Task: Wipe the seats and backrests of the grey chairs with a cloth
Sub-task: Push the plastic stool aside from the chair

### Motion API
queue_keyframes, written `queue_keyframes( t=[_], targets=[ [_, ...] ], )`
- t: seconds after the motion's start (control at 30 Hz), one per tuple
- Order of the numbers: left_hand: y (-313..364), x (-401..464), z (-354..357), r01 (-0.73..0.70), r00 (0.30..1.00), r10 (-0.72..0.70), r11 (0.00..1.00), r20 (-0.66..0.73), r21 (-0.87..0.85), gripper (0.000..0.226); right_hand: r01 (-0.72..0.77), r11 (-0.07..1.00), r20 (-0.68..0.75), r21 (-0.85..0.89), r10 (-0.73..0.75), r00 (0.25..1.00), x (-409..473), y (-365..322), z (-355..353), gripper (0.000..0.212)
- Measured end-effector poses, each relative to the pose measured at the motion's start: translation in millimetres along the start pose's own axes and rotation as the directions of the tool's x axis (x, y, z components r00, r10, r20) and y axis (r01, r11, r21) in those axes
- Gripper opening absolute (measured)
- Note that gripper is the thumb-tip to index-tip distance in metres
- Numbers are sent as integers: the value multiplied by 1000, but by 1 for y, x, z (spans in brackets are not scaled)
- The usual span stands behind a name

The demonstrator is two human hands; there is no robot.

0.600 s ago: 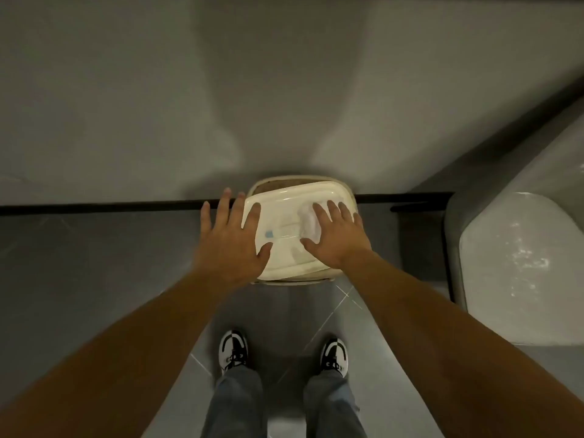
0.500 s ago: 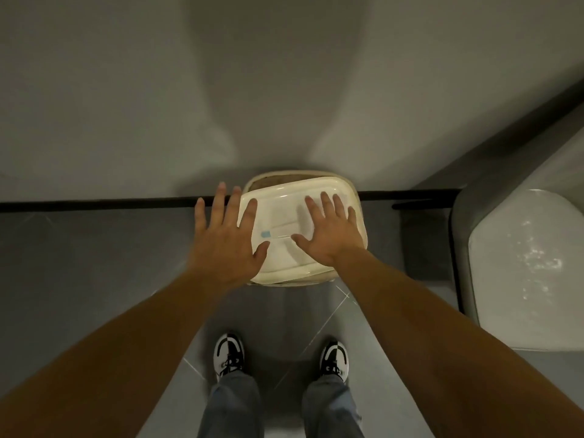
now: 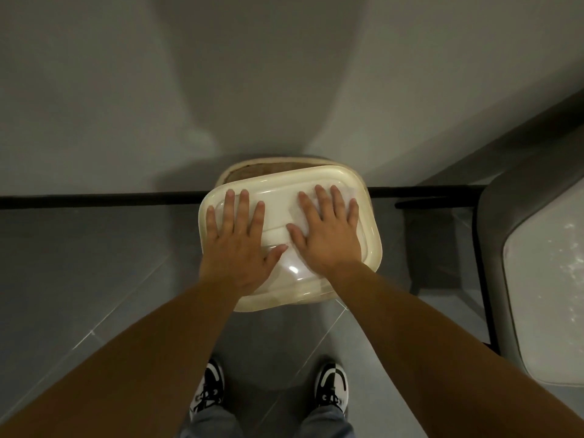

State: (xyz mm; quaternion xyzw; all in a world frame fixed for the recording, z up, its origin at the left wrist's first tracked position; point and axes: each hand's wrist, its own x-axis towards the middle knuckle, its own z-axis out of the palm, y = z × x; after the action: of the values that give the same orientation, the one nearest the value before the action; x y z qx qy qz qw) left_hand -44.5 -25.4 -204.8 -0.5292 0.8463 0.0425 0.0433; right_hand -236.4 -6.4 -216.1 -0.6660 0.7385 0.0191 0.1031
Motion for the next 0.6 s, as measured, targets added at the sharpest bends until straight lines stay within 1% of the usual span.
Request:
queue_keyframes(
  t=[0.1,0.13,0.17,0.27,0.43,0.5,0.6],
  targets=[
    [4,3,15,27,999,-27,999,-19,-29,87,19,994,-138,108,-4,990,2,2,-1,41],
    [3,5,17,27,999,-27,999,-21,-34,86,35,991,-163,127,-14,987,4,2,-2,34],
    [2,6,16,19,1000,-19,999,-11,-33,86,42,990,-158,133,-20,987,5,4,-5,30],
    [-2,8,1,-17,1000,17,1000,12,16,86,35,992,-128,118,-19,992,4,6,-20,26],
    [1,31,-77,-49,995,57,994,-82,96,80,121,992,-176,37,-113,978,-2,20,-85,22],
    [9,39,-115,-59,993,71,990,-93,127,80,99,995,-164,29,-93,982,-12,31,-118,23],
    [24,46,-173,-86,992,100,981,-79,172,82,18,999,-181,44,-10,984,-34,52,-173,20]
  ],
)
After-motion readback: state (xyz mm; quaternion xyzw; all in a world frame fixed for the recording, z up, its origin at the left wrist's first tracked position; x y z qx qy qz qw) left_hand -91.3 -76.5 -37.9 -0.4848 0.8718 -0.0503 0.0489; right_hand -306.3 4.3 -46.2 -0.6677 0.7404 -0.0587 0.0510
